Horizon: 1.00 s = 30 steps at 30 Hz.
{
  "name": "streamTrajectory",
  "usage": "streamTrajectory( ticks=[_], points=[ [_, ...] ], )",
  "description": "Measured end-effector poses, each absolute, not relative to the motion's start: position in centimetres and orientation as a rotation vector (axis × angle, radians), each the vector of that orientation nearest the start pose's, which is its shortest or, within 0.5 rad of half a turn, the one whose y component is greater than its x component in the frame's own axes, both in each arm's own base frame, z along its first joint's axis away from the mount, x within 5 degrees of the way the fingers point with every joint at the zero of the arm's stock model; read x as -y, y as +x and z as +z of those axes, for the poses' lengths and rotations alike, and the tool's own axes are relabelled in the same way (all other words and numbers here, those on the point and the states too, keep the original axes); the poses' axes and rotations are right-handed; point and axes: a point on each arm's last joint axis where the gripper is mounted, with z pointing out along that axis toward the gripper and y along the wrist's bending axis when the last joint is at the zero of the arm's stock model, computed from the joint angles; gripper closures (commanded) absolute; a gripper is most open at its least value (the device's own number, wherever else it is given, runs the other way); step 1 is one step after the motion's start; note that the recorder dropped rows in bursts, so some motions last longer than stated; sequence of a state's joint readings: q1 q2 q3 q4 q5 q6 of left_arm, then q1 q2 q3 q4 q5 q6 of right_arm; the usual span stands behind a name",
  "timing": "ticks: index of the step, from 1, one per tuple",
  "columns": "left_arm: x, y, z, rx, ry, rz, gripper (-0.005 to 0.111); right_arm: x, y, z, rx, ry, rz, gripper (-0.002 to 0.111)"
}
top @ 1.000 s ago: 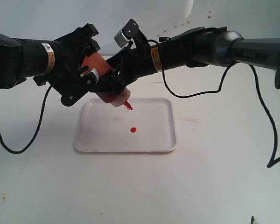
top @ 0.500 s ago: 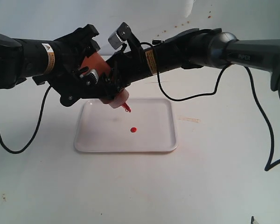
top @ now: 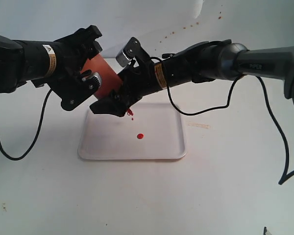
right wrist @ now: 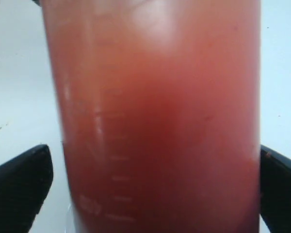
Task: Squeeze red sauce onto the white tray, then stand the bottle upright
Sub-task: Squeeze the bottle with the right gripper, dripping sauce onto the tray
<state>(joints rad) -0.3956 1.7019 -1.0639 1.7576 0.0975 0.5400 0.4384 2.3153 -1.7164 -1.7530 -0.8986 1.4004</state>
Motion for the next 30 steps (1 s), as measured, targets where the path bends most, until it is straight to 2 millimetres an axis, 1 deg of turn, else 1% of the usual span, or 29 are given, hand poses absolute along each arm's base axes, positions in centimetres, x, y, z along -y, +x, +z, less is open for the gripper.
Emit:
streamTrajectory(
  ticks=[2,3,5,8,9,30],
  points=[
    [13.77,35.26,23.95,-0.586,2.284,1.162,0.107,-27.22,41.65,16.18,-1.719,-1.319,0.98,0.021],
    [13.77,35.26,23.95,-0.586,2.284,1.162,0.107,-27.22,41.66,16.17,-1.717,-1.32,0.976,0.029],
    [13.77,35.26,23.95,-0.586,2.284,1.162,0.107,-27.19,41.76,16.14,-1.72,-1.316,0.962,0.05],
    [13.77,35.26,23.95,-0.584,2.285,1.163,0.107,-27.16,41.87,16.11,-1.724,-1.311,0.947,0.102],
    [13.77,35.26,23.95,-0.584,2.285,1.163,0.107,-27.16,41.87,16.11,-1.724,-1.311,0.947,0.108],
    [13.77,35.26,23.95,-0.584,2.285,1.163,0.107,-27.23,41.64,16.18,-1.719,-1.319,0.981,0.108]
  ],
)
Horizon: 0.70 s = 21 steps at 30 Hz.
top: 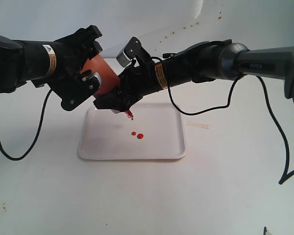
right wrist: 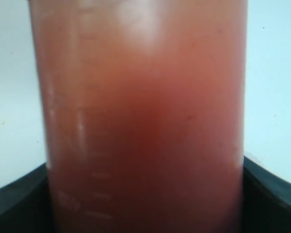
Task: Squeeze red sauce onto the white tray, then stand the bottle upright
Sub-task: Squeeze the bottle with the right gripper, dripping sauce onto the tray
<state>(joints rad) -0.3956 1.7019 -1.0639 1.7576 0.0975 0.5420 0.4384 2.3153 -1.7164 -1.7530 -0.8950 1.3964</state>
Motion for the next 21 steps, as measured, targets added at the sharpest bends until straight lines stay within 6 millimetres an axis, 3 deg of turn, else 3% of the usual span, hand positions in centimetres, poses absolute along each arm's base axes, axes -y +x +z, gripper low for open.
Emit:
streamTrajectory(
  ticks=[3,5,6,8,9,15,17,19,21],
  points=[
    [13.8,35.3,23.9,-0.584,2.285,1.163,0.107,-27.2,41.6,16.2,-1.717,-1.321,0.98,0.098],
    [13.8,35.3,23.9,-0.584,2.285,1.163,0.107,-27.2,41.6,16.2,-1.704,-1.332,0.972,0.069],
    [13.8,35.3,23.9,-0.584,2.285,1.163,0.107,-27.2,41.6,16.2,-1.698,-1.338,0.967,0.038],
    [13.8,35.3,23.9,-0.584,2.285,1.163,0.107,-27.2,41.6,16.2,-1.688,-1.346,0.961,0.008],
    [13.8,35.3,23.9,-0.584,2.285,1.163,0.107,-27.2,41.6,16.2,-1.679,-1.356,0.963,0.005],
    [13.8,35.3,23.9,-0.584,2.285,1.163,0.107,-27.2,41.6,16.3,-1.668,-1.363,0.957,0.006],
    [13.8,35.3,23.9,-0.584,2.285,1.163,0.107,-27.2,41.5,17.1,-1.653,-1.362,0.95,0.011],
    [13.8,35.3,23.9,-0.584,2.285,1.163,0.107,-27.2,41.4,18.0,-1.635,-1.362,0.941,0.028],
    [13.8,35.3,23.9,-0.584,2.285,1.163,0.107,-27.1,41.3,18.6,-1.623,-1.361,0.936,0.055]
  ],
)
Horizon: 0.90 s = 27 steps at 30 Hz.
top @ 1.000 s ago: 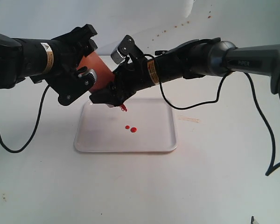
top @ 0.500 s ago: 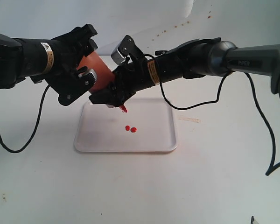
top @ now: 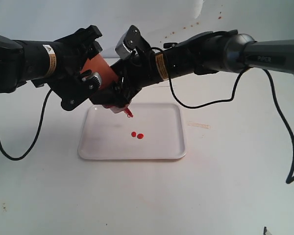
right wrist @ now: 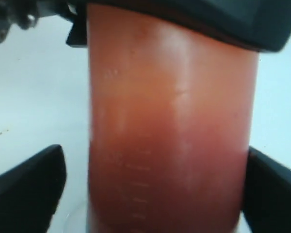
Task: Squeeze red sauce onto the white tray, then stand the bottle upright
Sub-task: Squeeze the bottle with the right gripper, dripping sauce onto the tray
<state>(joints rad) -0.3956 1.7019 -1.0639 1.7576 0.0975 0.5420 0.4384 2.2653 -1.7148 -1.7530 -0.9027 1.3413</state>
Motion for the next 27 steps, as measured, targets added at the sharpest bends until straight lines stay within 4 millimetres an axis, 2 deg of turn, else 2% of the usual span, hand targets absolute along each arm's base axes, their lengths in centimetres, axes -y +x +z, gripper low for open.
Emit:
streamTrajectory(
  ticks=[2,3,14,15,18,20,23,24,27],
  points=[
    [13.77,35.26,23.95,-0.584,2.285,1.163,0.107,-27.09,41.4,18.82,-1.624,-1.353,0.923,0.094],
    [13.77,35.26,23.95,-0.584,2.285,1.163,0.107,-27.09,41.4,18.82,-1.624,-1.353,0.923,0.108],
    [13.77,35.26,23.95,-0.584,2.285,1.163,0.107,-27.09,41.4,18.82,-1.635,-1.343,0.931,0.108],
    [13.77,35.26,23.95,-0.584,2.285,1.163,0.107,-27.09,41.4,18.82,-1.635,-1.343,0.931,0.106],
    [13.77,35.26,23.95,-0.584,2.285,1.163,0.107,-27.09,41.4,18.82,-1.635,-1.343,0.931,0.086],
    [13.77,35.26,23.95,-0.584,2.285,1.163,0.107,-27.09,41.4,18.82,-1.635,-1.343,0.931,0.059],
    [13.77,35.26,23.95,-0.584,2.285,1.163,0.107,-27.09,41.4,18.82,-1.637,-1.342,0.932,0.011],
    [13.77,35.26,23.95,-0.584,2.285,1.163,0.107,-27.09,41.4,18.82,-1.639,-1.34,0.934,0.002],
    [13.77,35.26,23.95,-0.584,2.285,1.163,0.107,-27.03,41.62,18.77,-1.649,-1.327,0.907,0.003]
  ],
)
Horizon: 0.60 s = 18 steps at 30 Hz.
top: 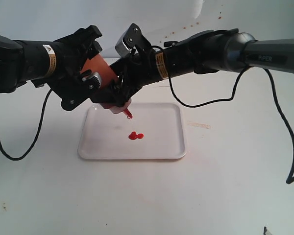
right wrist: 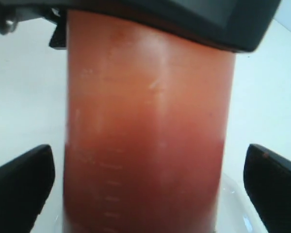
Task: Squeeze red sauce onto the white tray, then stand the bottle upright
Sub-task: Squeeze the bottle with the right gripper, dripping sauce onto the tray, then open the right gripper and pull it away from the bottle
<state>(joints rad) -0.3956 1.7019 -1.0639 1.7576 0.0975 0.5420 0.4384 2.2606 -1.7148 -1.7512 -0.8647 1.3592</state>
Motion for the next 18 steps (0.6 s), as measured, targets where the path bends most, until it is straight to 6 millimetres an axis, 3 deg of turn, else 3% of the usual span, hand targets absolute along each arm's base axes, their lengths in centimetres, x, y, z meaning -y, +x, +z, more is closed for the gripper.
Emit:
streamTrajectory(
  ticks=[6,13,18],
  points=[
    [13.8,35.3,23.9,-0.608,2.272,1.152,0.107,-25.6,42.6,18.7,-1.68,-1.282,0.885,0.003],
    [13.8,35.3,23.9,-0.612,2.27,1.15,0.107,-21.6,43.5,19.3,-1.694,-1.238,1.024,0.003],
    [13.8,35.3,23.9,-0.617,2.268,1.148,0.107,-19.1,43.9,20.9,-1.681,-1.205,1.06,0.003]
  ],
)
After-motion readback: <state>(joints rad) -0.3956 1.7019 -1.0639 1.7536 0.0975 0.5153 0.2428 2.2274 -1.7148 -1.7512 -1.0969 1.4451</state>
